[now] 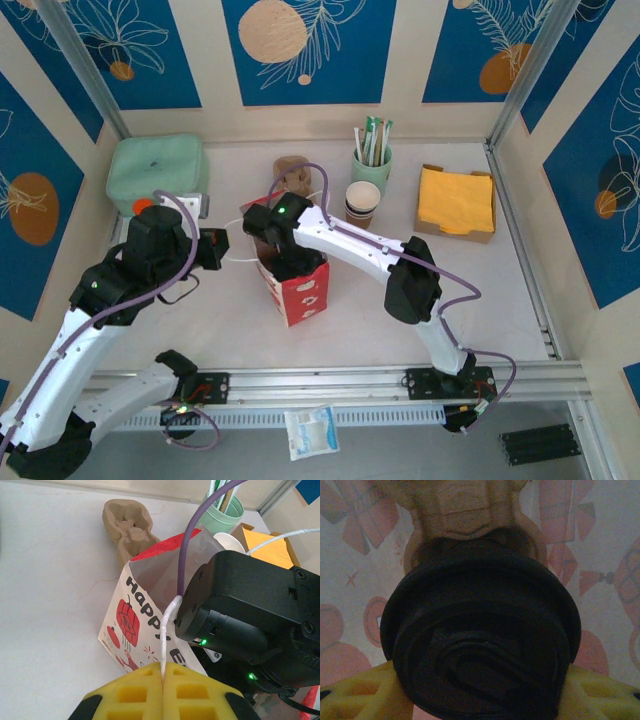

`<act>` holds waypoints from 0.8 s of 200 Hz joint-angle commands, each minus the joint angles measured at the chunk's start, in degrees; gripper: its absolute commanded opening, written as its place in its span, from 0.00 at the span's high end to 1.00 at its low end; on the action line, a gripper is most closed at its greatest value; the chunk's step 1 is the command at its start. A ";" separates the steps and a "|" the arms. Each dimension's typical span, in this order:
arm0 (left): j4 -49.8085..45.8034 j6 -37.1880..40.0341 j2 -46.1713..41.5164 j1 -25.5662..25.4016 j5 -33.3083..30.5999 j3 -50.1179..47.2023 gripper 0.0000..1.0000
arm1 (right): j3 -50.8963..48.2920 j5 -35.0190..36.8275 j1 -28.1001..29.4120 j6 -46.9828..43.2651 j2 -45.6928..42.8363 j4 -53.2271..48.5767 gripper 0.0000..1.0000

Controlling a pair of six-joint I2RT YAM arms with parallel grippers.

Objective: Pack the takeout coffee

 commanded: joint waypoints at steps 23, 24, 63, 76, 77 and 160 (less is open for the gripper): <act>-1.27 -0.37 -0.30 0.50 0.18 -0.08 1.00 | -2.52 -0.21 -0.50 0.65 1.10 0.36 0.41; -1.28 -0.33 -0.30 0.47 0.19 -0.04 1.00 | -2.57 -0.21 -0.48 0.65 1.10 0.40 0.42; -1.20 -0.37 -0.31 0.48 0.18 -0.14 1.00 | -3.19 -0.24 -0.58 0.74 1.11 0.91 0.42; -1.12 -0.37 -0.32 0.43 0.23 -0.16 1.00 | -3.39 -0.29 -0.53 0.74 1.10 1.10 0.42; -1.16 -0.37 -0.31 0.43 0.21 -0.17 1.00 | -3.44 -0.29 -0.54 0.78 1.10 1.12 0.42; -1.01 -0.62 -0.48 0.47 0.34 -0.49 1.00 | -8.88 0.41 -0.39 1.61 1.40 6.06 0.41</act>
